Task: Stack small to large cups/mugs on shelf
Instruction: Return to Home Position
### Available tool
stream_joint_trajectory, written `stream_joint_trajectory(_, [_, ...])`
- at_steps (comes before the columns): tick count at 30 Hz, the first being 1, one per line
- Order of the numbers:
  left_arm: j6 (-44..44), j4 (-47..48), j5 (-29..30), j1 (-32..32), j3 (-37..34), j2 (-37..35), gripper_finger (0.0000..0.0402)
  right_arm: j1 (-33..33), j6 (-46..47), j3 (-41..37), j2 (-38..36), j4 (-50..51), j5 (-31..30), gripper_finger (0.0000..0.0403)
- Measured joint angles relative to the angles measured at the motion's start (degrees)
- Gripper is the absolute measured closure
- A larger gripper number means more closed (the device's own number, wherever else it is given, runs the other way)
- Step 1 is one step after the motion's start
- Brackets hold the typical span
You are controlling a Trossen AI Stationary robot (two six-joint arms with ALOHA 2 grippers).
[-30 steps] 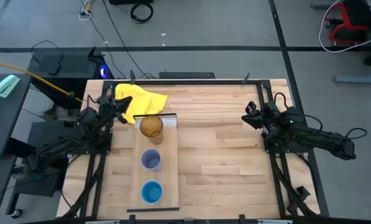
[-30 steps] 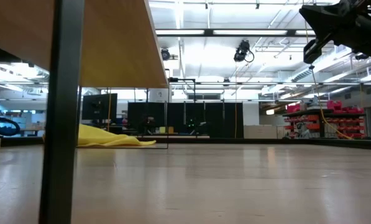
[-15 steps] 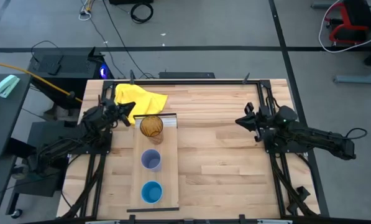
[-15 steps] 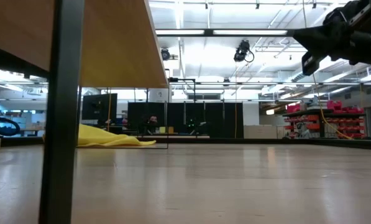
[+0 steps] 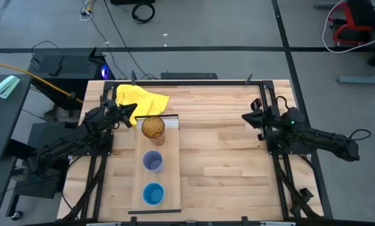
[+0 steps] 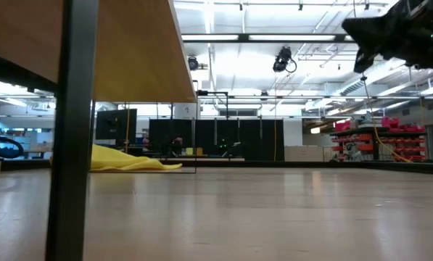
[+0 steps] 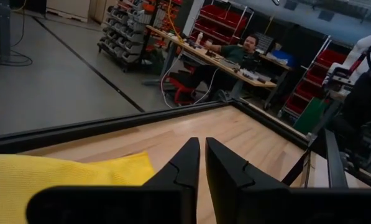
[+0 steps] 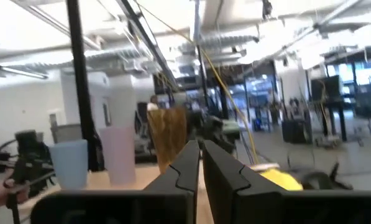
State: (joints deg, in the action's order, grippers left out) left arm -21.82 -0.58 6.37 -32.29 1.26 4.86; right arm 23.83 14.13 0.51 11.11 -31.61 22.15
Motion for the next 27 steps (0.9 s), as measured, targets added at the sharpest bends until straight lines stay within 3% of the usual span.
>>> stream_joint_trajectory(7, [-0.01, 0.02, 0.0, 0.0, 0.0, 0.0, 0.0377, 0.0, -0.51, 0.0, -0.09, -8.48, 1.14, 0.0374])
stream_joint_trajectory(15, [-0.02, 0.04, 0.0, 0.0, 0.0, 0.0, 0.0371, -0.02, -0.83, -0.01, -0.09, -11.45, 2.38, 0.0374])
stream_joint_trajectory(23, [0.07, 0.08, 0.01, 0.0, 0.0, 0.0, 0.0368, 0.09, -3.13, 0.0, -0.09, 4.96, 0.85, 0.0374])
stream_joint_trajectory(27, [0.05, 0.05, 0.02, 0.0, -0.02, 0.0, 0.0374, 0.09, -3.63, -0.02, -0.09, 13.03, -3.63, 0.0374])
